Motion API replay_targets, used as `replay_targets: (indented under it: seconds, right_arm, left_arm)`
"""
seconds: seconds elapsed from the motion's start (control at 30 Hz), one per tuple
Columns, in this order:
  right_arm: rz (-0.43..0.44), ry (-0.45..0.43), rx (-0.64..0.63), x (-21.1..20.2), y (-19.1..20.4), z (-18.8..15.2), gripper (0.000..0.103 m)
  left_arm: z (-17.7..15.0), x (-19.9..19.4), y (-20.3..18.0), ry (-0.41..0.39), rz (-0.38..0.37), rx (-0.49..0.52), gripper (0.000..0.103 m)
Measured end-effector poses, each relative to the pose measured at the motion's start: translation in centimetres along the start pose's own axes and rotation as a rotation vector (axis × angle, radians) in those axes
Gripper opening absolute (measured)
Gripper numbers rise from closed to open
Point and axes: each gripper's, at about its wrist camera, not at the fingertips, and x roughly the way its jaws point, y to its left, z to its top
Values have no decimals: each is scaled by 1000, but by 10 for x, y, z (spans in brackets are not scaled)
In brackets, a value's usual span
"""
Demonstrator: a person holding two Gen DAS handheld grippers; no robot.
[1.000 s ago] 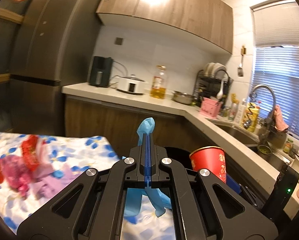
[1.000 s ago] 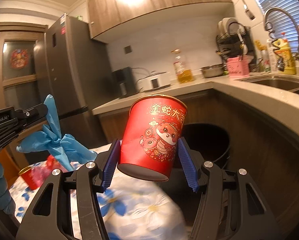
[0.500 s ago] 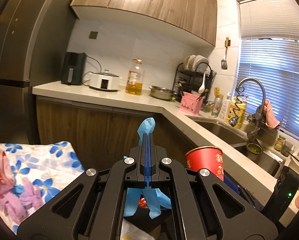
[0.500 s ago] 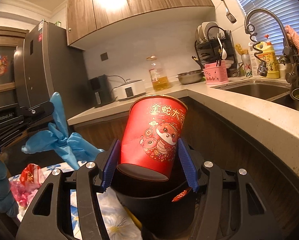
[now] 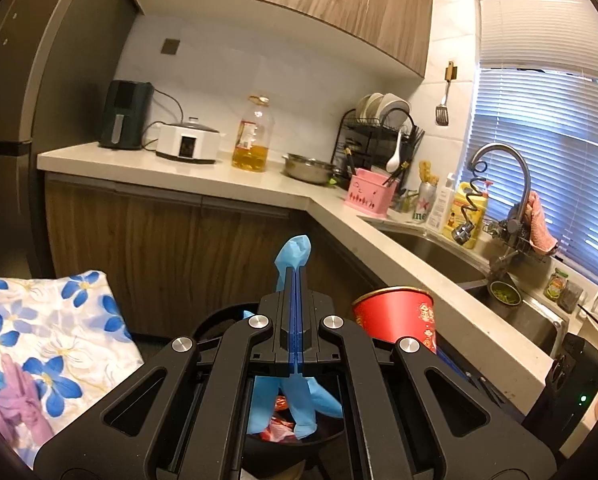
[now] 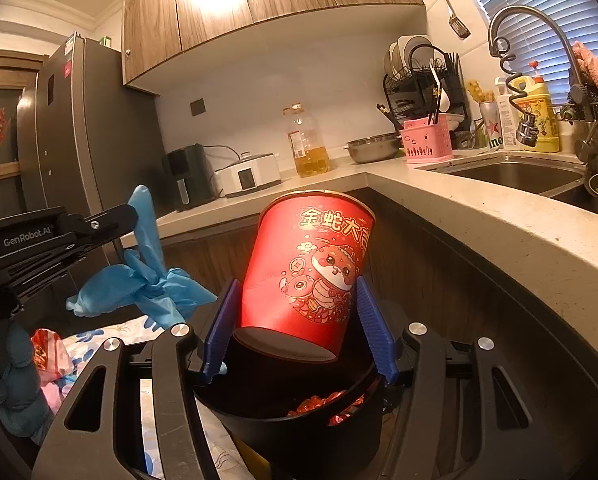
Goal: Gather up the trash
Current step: 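Carry the blue glove and red cup over the black bin with both tools, then open both tools to drop the cup and glove into the bin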
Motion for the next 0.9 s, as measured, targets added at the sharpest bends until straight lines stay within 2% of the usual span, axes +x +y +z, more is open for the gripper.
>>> replay_targets:
  seconds: [0.57,0.63,0.67,0.7,0.73,0.9]
  right_arm:
    - [9,10,-24,28,0,-2,60]
    - [12,22,-19,33,-1,-4,61]
    - [17,29,-17,35,-2,-5,63]
    - [20,36,-15,37,-2,-5,64]
    - [21,39,-14,39,-3,-7,66]
    - [-2,61,4,39,-9,-10,71]
  left_arm:
    - [-23,47,18,103,7,-4,0]
    - [-27,53,21,128,28,13,9]
    - [-28,55,22,133,36,7,24]
    - [-29,55,27,133,39,-8,46]
    - [-30,54,30,128,41,-24,54]
    - [-31,44,48,108,103,-75,68]
